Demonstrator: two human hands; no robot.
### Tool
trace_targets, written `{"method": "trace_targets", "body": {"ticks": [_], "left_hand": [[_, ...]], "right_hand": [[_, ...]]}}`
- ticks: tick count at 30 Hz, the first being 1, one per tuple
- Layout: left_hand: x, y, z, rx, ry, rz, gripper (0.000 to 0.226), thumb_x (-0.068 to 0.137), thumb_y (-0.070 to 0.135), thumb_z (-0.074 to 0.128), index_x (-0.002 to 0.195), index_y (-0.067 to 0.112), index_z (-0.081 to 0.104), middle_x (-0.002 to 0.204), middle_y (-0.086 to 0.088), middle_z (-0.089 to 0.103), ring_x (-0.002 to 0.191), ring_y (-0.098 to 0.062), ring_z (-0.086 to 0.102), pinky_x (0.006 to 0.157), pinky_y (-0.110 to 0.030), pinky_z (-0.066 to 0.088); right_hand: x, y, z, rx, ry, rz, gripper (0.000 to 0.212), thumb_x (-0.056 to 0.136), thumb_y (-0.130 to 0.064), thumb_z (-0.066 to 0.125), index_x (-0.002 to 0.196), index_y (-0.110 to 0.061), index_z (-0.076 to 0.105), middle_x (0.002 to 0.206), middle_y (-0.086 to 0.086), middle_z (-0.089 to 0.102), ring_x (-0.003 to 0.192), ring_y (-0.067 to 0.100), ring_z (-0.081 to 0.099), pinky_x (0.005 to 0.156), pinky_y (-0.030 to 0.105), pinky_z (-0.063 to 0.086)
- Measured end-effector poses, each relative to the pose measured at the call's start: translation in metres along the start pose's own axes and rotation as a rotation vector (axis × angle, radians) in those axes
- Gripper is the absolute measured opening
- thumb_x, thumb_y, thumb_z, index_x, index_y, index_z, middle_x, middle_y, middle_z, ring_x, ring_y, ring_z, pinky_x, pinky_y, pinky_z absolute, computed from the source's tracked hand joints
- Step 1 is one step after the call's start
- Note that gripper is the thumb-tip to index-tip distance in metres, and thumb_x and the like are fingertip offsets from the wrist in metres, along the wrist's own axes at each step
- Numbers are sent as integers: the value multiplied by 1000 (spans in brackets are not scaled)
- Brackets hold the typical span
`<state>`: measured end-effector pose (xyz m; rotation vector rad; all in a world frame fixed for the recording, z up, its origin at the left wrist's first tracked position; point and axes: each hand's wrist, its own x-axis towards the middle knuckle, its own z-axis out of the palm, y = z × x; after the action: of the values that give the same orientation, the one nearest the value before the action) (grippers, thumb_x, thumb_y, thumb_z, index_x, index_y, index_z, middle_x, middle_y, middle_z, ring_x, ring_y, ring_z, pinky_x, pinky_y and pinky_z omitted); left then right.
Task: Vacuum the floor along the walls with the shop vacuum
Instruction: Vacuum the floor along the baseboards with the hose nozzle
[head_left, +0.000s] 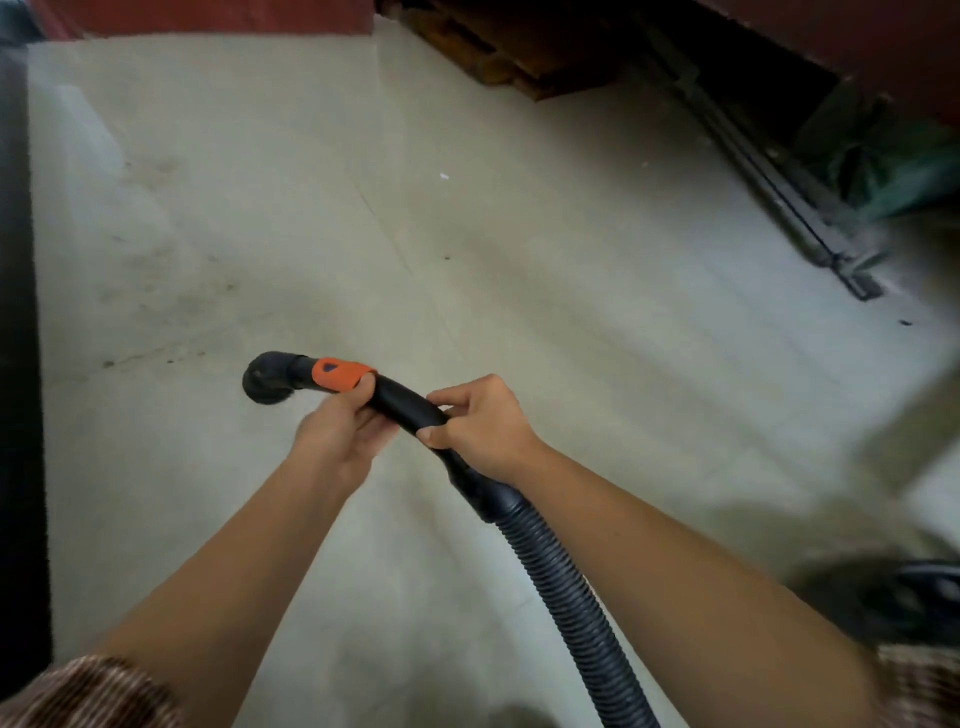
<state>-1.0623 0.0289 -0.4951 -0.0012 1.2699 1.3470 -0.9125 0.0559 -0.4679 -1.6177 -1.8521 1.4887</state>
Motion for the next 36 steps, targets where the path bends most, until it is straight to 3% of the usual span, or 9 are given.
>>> {"method": "trace_targets", "body": {"ticks": [5, 10, 13, 16, 18, 26, 29, 33, 36], "left_hand": [[-88, 30, 62, -40, 55, -70, 9, 99, 10, 53, 103, 3, 58, 104, -13, 66, 96, -22, 66, 75, -38, 53], [-187, 67, 137, 2, 60, -88, 16, 97, 9, 58, 112, 3, 59, 108, -10, 67, 99, -20, 67, 84, -37, 56], [-245, 76, 176, 56, 55, -103, 9, 96, 10, 59, 103, 5, 62, 100, -8, 69, 83, -15, 72, 76, -34, 59], [-295, 76, 205, 83, 46, -133, 2, 95, 8, 60, 95, 8, 62, 92, -6, 70, 72, -12, 73, 64, -30, 58], [-324, 69, 218, 95, 30, -166, 2, 95, 8, 60, 96, 9, 62, 94, -6, 70, 80, -15, 72, 69, -33, 57], [-406, 26, 236, 168, 37, -166, 5, 97, 13, 58, 94, 13, 62, 98, -3, 69, 89, -15, 69, 78, -36, 54], [-429, 13, 236, 191, 60, -154, 6, 98, 12, 56, 94, 14, 60, 101, -3, 67, 90, -15, 68, 81, -37, 53], [-444, -3, 235, 223, 31, -141, 8, 100, 12, 53, 96, 13, 59, 118, -8, 62, 103, -21, 64, 90, -40, 50], [-444, -13, 232, 237, 4, -142, 7, 100, 12, 51, 101, 12, 58, 123, -9, 60, 104, -21, 63, 91, -41, 49]], "right_hand": [[-82, -60, -70, -31, 22, 63, 14, 78, -10, 71, 92, -13, 74, 71, 4, 68, 56, 19, 58, 58, 30, 50], [-177, -121, -149, -28, 178, 163, 15, 78, -20, 70, 68, -14, 61, 55, 6, 47, 46, 19, 41, 47, 26, 37], [-234, -142, -192, -101, 235, 235, 13, 79, -26, 69, 76, -14, 65, 69, 13, 66, 63, 28, 60, 60, 38, 55], [-291, -150, -234, -201, 264, 323, 26, 83, -29, 68, 106, -18, 74, 104, 9, 74, 96, 28, 68, 85, 36, 55], [-333, -147, -265, -275, 318, 378, 37, 87, -33, 66, 121, -19, 69, 119, 9, 69, 111, 27, 63, 92, 30, 49], [-505, -87, -385, -507, 621, 524, 15, 94, -22, 55, 94, -17, 68, 90, 4, 55, 93, 36, 58, 70, 35, 42], [-557, -42, -411, -498, 755, 686, 22, 92, -17, 58, 111, -8, 65, 101, 14, 59, 111, 36, 53, 76, 38, 43], [-593, 9, -421, -454, 633, 949, 48, 92, -30, 60, 128, -3, 45, 126, 18, 57, 120, 36, 45, 93, 41, 41], [-596, 32, -419, -321, 515, 987, 44, 97, -45, 51, 115, -5, 43, 117, 21, 59, 101, 36, 56, 77, 40, 44]]}}
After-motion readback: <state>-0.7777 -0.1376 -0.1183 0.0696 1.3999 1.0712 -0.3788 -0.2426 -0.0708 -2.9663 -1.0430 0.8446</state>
